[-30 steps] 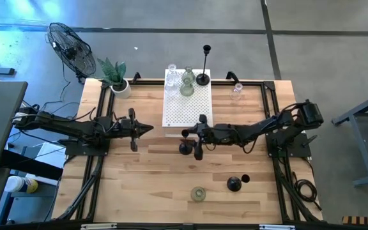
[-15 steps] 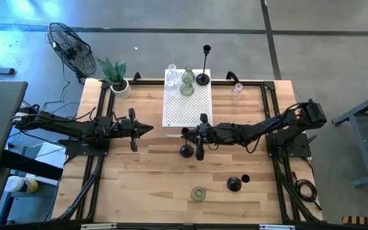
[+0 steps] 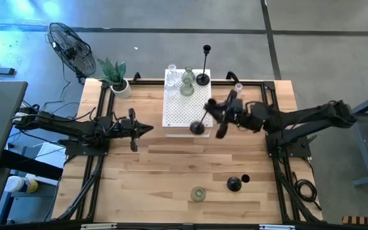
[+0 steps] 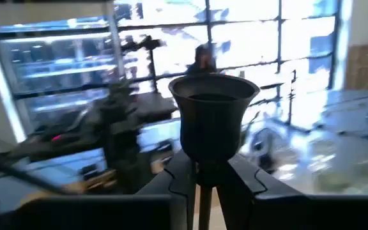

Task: Pick & Place candle stick holders
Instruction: Put the left black candle holder on the shelf aligned with the black candle holder

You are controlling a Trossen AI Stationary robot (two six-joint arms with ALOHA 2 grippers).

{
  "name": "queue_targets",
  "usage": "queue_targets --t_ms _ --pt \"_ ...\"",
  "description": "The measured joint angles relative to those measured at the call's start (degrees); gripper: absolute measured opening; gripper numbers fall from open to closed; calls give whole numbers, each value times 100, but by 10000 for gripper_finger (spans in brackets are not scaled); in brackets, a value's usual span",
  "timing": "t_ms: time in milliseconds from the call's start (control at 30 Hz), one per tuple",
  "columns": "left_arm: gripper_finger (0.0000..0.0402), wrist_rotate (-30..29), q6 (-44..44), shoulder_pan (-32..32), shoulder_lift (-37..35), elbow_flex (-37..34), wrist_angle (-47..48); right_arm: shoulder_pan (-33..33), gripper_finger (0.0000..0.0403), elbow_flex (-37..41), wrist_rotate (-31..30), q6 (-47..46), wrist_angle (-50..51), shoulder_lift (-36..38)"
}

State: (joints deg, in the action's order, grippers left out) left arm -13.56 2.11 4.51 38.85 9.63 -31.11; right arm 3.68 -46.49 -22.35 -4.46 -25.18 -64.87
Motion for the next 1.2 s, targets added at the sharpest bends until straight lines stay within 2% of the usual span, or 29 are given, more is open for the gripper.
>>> queue_targets --t_ms 233,400,533,800,1200 --pt "1 2 -2 0 0 0 0 -1168 27 -803 416 256 1005 -44" --pt "1 10 -2 0 2 0 8 -2083 38 -1485 1012 289 1662 -484" --pt "1 9 -2 0 2 0 52 -2542 34 -1859 1313 306 2006 -966" --pt "1 8 -2 0 2 0 129 -2960 39 -1952 1679 327 1826 -1389" --pt "1 4 0 0 2 2 129 -3187 40 -1942 1680 286 1767 -1393"
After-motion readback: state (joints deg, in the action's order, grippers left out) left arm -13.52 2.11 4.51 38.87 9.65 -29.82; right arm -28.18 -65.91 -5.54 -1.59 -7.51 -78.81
